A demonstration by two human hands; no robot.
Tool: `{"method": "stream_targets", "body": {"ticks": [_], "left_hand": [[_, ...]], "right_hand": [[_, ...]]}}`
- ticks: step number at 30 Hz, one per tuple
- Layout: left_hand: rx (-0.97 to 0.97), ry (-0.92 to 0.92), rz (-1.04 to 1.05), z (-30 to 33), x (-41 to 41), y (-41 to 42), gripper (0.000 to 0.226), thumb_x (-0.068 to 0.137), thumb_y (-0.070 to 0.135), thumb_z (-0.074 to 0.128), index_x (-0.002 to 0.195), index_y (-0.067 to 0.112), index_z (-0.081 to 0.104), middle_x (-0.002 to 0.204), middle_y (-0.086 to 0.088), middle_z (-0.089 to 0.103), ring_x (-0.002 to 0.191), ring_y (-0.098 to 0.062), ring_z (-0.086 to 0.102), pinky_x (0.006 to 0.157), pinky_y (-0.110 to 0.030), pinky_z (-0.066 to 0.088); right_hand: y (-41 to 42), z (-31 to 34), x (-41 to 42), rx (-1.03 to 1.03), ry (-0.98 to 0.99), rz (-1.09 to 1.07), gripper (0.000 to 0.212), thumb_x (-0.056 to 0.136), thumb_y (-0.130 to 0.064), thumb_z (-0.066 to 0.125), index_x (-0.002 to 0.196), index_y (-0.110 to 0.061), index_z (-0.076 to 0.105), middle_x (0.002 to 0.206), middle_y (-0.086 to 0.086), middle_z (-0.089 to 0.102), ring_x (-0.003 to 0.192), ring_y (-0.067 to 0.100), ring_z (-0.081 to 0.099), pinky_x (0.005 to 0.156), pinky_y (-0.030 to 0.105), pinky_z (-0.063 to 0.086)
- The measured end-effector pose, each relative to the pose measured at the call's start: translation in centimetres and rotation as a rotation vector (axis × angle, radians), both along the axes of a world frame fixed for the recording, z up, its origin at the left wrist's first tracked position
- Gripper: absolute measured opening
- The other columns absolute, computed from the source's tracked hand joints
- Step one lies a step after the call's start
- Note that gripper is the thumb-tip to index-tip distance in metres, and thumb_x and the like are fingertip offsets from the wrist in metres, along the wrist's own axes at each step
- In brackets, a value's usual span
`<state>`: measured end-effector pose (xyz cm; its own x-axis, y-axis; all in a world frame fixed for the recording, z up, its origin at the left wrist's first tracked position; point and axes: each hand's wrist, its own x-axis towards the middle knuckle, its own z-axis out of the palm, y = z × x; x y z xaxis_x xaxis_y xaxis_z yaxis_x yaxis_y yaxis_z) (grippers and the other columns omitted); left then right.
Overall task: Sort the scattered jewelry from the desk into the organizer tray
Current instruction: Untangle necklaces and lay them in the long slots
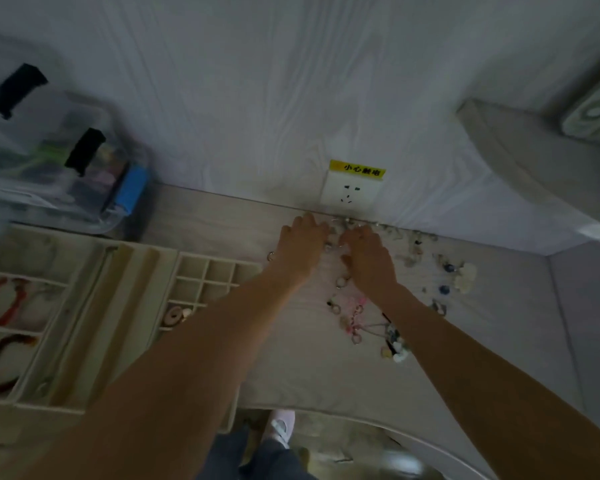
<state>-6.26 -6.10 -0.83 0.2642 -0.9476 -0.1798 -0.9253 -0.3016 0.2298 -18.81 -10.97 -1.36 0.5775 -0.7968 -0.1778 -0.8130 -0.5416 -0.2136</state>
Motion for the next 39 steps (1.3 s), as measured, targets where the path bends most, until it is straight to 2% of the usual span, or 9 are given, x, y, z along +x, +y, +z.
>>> {"method": "stream_targets", "body": {"ticks": [6,12,15,18,24,28,31,36,39], "left_hand": [[0.008,0.098,0.034,-0.8,1.2,-0.5,0.020,0.092,0.013,0.053,0.110,0.013,0.060,0.120,-0.010,0.045,0.115,-0.027,0.041,0.096,-0.041,0.034],[-0.290,0.571,0.194,0.6,1.9,0.1,0.011,0.092,0.005,0.051,0.098,0.004,0.060,0.106,-0.012,0.059,0.102,-0.024,0.056,0.085,-0.025,0.041],[-0.349,0.888,0.301,2.9,2.2,1.0,0.004,0.093,0.007,0.052,0.089,0.010,0.053,0.090,-0.006,0.066,0.087,-0.016,0.065,0.080,-0.023,0.047],[-0.402,1.115,0.387,5.5,2.7,2.2,0.013,0.093,0.005,0.051,0.083,0.014,0.050,0.079,-0.005,0.065,0.075,-0.015,0.066,0.079,-0.031,0.052],[-0.430,1.401,0.595,10.1,4.5,6.0,0.012,0.097,0.006,0.045,0.086,0.010,0.049,0.074,-0.005,0.059,0.054,-0.008,0.058,0.054,-0.021,0.052],[-0.474,1.416,0.727,11.5,7.0,9.9,0.013,0.094,0.000,0.046,0.100,0.009,0.053,0.080,-0.005,0.063,0.058,-0.011,0.056,0.062,-0.027,0.055],[-0.449,1.392,0.822,11.8,9.1,13.1,0.019,0.092,-0.002,0.047,0.102,0.011,0.057,0.084,-0.006,0.063,0.062,-0.012,0.059,0.069,-0.031,0.057],[-0.397,1.191,0.793,11.3,12.3,18.6,0.010,0.093,0.007,0.054,0.091,0.002,0.062,0.061,-0.001,0.061,0.044,-0.004,0.057,0.044,-0.017,0.049],[-0.423,1.067,0.748,10.8,15.1,22.4,0.018,0.091,-0.001,0.053,0.077,0.004,0.062,0.042,0.005,0.054,0.035,-0.005,0.046,0.040,-0.017,0.039]], "right_hand": [[-1.1,-0.3,0.5,-0.001,0.029,-0.015,0.023,0.097,-0.010,0.042,0.114,-0.007,0.058,0.123,0.014,0.044,0.115,0.028,0.040,0.086,0.036,0.043],[-1.1,0.3,0.3,0.141,-0.396,-0.042,0.014,0.095,-0.006,0.046,0.101,0.000,0.057,0.106,0.016,0.054,0.102,0.026,0.051,0.083,0.026,0.038],[-0.4,2.4,1.1,0.299,-0.651,-0.159,0.004,0.094,-0.006,0.049,0.093,-0.010,0.051,0.092,0.005,0.064,0.088,0.018,0.060,0.072,0.017,0.044],[0.6,4.8,2.1,0.503,-0.823,-0.232,0.019,0.096,-0.010,0.046,0.082,-0.024,0.047,0.073,-0.002,0.065,0.074,0.023,0.066,0.071,0.036,0.054],[2.8,9.0,4.5,1.162,-1.047,-0.434,0.012,0.094,-0.007,0.051,0.085,-0.010,0.058,0.068,0.004,0.053,0.060,0.012,0.056,0.071,0.031,0.058],[5.6,9.9,7.4,1.330,-1.002,-0.313,0.018,0.088,0.010,0.051,0.091,-0.004,0.061,0.073,0.006,0.065,0.063,0.010,0.065,0.068,0.020,0.057],[8.2,10.2,10.1,1.179,-0.984,-0.199,0.020,0.085,0.012,0.054,0.090,-0.005,0.062,0.073,0.007,0.070,0.066,0.011,0.068,0.066,0.018,0.055],[12.2,11.1,14.7,0.997,-0.771,0.030,0.012,0.085,0.001,0.062,0.083,-0.011,0.063,0.080,0.015,0.067,0.057,0.008,0.062,0.059,0.020,0.052],[15.2,11.5,18.0,0.981,-0.693,0.061,0.007,0.085,-0.002,0.063,0.091,-0.005,0.064,0.080,0.014,0.064,0.063,0.014,0.059,0.060,0.021,0.051]]}}
